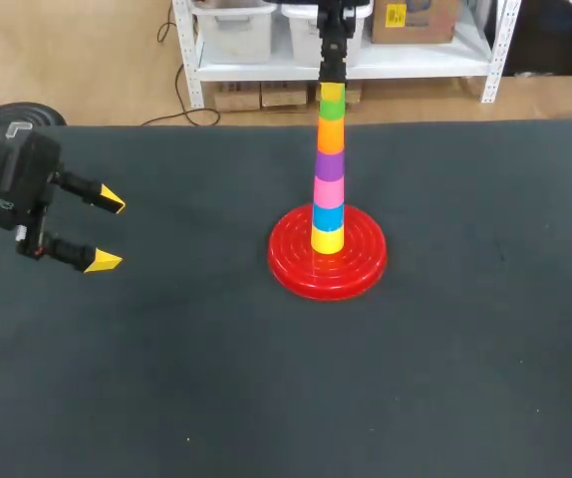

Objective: Pick up and stack the cylinders on the red base in this order: pink,purple,orange,green

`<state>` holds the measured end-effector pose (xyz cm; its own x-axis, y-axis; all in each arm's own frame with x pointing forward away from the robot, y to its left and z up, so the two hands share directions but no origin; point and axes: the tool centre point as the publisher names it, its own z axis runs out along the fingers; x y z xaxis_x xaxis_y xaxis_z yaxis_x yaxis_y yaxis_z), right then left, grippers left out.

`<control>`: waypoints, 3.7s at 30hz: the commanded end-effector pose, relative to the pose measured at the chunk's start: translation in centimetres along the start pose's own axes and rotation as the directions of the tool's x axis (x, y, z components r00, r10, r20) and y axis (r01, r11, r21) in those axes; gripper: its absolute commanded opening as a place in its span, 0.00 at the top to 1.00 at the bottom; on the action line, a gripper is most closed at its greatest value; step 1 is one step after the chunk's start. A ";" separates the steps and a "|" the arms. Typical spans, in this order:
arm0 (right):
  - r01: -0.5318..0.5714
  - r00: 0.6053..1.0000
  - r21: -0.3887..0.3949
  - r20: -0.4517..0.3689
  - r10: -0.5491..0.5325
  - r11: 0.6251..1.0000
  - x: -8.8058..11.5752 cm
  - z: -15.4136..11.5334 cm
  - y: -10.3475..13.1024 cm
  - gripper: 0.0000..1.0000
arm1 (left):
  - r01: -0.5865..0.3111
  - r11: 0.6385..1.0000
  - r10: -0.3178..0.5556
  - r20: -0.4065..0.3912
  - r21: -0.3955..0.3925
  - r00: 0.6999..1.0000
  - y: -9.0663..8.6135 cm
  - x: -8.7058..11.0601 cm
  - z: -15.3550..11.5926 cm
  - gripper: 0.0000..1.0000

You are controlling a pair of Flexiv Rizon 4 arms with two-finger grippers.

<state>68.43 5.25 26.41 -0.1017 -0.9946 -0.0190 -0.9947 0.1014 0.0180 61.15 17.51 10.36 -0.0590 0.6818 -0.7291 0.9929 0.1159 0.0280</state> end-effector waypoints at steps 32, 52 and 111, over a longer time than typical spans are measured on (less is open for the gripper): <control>0.008 1.000 -0.019 -0.007 -0.008 1.000 0.3 0.5 -0.8 1.00 | -0.003 1.000 0.003 0.004 -0.002 1.000 0.0 0.1 0.0 0.00; 0.010 1.000 -0.035 -0.012 -0.011 0.999 0.1 0.3 -0.9 1.00 | -0.003 1.000 0.003 0.004 -0.002 1.000 0.0 0.1 0.0 0.00; -0.114 0.709 -0.111 0.687 0.159 0.987 6.3 -1.5 2.3 0.00 | -0.003 1.000 0.003 0.004 -0.002 1.000 0.0 0.1 0.0 0.00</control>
<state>66.48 0.25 28.38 -0.2359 -0.8815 -0.4090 -0.9660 0.1668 0.1975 61.15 17.51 10.36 -0.0590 0.6818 -0.7291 0.9929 0.1159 0.0280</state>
